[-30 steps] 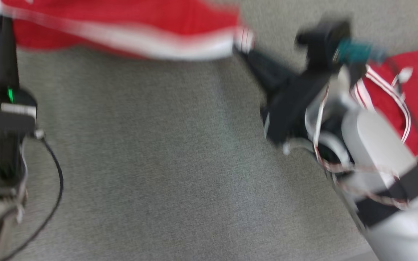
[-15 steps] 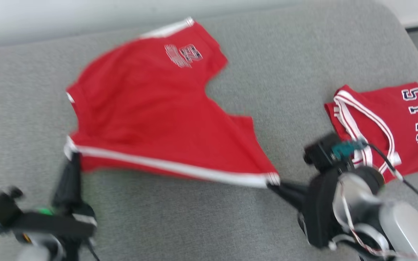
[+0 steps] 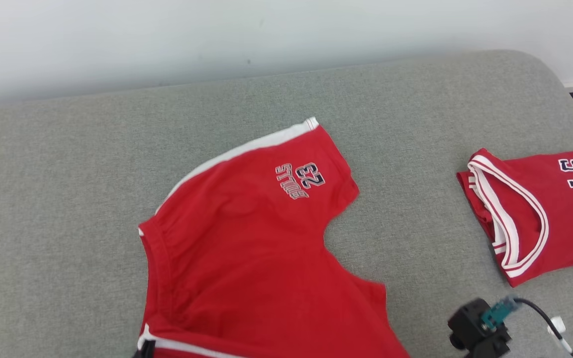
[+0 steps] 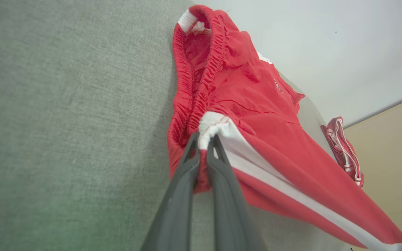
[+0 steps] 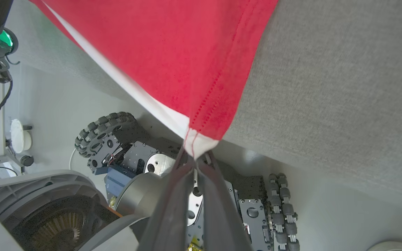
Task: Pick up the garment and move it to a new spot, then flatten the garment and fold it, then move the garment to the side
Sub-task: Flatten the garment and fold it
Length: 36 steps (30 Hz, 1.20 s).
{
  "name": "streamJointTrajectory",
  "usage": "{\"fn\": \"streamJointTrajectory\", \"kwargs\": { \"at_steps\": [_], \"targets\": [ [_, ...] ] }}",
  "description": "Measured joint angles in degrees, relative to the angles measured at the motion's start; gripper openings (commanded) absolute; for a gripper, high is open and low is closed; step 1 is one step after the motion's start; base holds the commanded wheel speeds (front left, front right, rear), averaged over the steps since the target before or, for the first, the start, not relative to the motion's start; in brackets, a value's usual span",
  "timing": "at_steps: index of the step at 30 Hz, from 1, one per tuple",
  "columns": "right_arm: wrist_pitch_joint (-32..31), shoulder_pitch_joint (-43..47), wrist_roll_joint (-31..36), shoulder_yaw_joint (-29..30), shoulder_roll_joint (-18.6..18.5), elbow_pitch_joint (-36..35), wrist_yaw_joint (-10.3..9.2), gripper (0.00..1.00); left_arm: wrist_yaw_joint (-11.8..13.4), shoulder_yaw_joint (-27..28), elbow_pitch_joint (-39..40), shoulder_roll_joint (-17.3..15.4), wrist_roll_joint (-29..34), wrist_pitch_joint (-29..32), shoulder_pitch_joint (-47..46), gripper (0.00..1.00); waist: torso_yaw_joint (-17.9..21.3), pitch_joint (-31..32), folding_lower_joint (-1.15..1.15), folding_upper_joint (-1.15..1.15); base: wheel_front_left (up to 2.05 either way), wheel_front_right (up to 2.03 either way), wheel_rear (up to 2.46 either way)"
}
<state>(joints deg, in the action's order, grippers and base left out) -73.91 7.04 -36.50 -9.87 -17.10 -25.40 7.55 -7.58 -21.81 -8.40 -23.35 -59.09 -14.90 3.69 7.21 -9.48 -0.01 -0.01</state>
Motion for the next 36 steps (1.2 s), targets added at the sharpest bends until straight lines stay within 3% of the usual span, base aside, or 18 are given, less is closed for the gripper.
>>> {"fn": "streamJointTrajectory", "kwargs": {
  "at_steps": [5,12,21,27,36],
  "targets": [
    [-5.42,3.93,1.96,3.56,2.75,-5.78,0.0,0.0,0.01,-0.4,1.62,-0.9,-0.62,0.97,2.99,0.0,-0.36,-0.07,0.0,0.0,0.0,0.0,0.0],
    [0.49,-4.42,5.7,3.34,0.96,-6.95,0.0,0.0,0.02,0.21,4.01,-0.19,-1.33,0.83,0.65,0.0,-1.05,-0.95,0.01,0.01,0.0,0.0,0.0],
    [9.1,-21.84,5.23,-2.68,-4.15,4.14,-0.01,0.0,0.12,-0.58,5.28,2.33,-1.56,1.4,-9.09,0.0,-1.96,-2.86,0.02,0.01,0.0,0.0,0.0],
    [14.23,-33.5,4.42,-6.68,-7.24,13.59,-0.01,0.0,2.19,-0.32,5.09,4.34,-1.52,2.42,-15.42,0.0,-2.92,-4.95,0.02,0.02,0.0,0.0,0.0],
    [22.43,-47.97,5.48,-12.3,-6.91,26.8,0.0,0.0,5.54,1.1,1.98,7.2,-1.97,2.81,-22.36,0.0,-4.54,-8.57,0.02,0.02,0.0,0.0,0.0]
  ]
}}
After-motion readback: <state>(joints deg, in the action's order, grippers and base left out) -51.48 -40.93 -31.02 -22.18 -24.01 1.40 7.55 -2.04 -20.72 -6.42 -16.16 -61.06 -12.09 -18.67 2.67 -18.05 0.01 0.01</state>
